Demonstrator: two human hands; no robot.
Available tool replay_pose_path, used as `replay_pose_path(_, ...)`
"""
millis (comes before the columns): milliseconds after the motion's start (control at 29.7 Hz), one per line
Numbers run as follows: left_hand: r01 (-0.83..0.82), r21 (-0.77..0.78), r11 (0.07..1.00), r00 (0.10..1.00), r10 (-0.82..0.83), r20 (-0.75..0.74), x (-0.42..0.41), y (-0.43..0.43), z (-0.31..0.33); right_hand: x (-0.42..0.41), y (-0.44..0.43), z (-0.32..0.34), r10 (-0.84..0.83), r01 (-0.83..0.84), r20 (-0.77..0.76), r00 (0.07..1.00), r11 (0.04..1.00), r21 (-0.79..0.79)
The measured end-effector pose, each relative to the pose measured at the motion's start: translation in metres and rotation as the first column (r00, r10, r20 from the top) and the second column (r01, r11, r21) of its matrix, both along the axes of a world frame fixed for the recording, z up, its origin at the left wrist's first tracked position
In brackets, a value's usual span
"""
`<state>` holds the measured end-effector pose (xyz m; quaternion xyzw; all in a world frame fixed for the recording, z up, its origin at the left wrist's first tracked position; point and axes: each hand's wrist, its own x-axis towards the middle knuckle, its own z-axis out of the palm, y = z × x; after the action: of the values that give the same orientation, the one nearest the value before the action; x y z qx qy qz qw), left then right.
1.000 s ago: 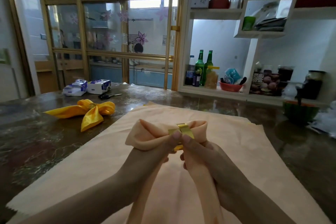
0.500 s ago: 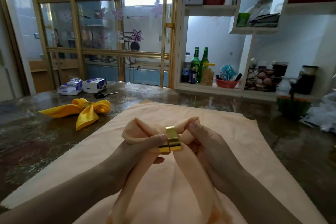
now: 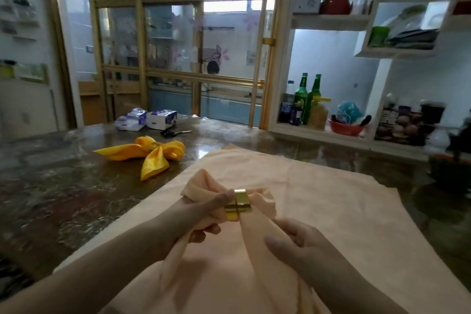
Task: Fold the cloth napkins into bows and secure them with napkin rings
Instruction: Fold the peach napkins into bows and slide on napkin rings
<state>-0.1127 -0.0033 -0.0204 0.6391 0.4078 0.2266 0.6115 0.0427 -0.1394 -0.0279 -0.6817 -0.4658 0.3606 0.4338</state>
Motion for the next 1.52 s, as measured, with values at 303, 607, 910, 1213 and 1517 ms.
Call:
replay_pose_path(303,0.037,0.032,0.999,0.953,-0.025,-0.301,-0.112,0.078,0.022,-0.083,0.100,0.010,0.191,-0.207,0.186,0.964,0.976,0.071)
replay_pose_path(607,-0.352,0.419,0.837,0.889,0.439,-0.130,-0.155,0.198,0.012,-0.180,0.257,0.008,0.152,-0.184,0.181,0.972,0.968,0.172)
replay_pose_path(910,-0.029,0.553,0.833,0.610,0.453,-0.650,-0.123,0.266,-0.035,-0.198,0.301,-0.010,0.242,-0.195,0.530,0.813,0.970,-0.143)
replay_pose_path(1213,0.302,0.771,0.560,0.446,0.632,-0.634,-0.099,0.148,-0.008,-0.120,0.199,0.005,0.203,-0.195,0.145,0.968,0.978,-0.070)
replay_pose_path(1517,0.791,0.339,0.510,0.482,-0.176,-0.859,0.048,-0.045,-0.018,0.010,0.044,0.020,-0.093,0.152,0.346,0.934,0.978,-0.146)
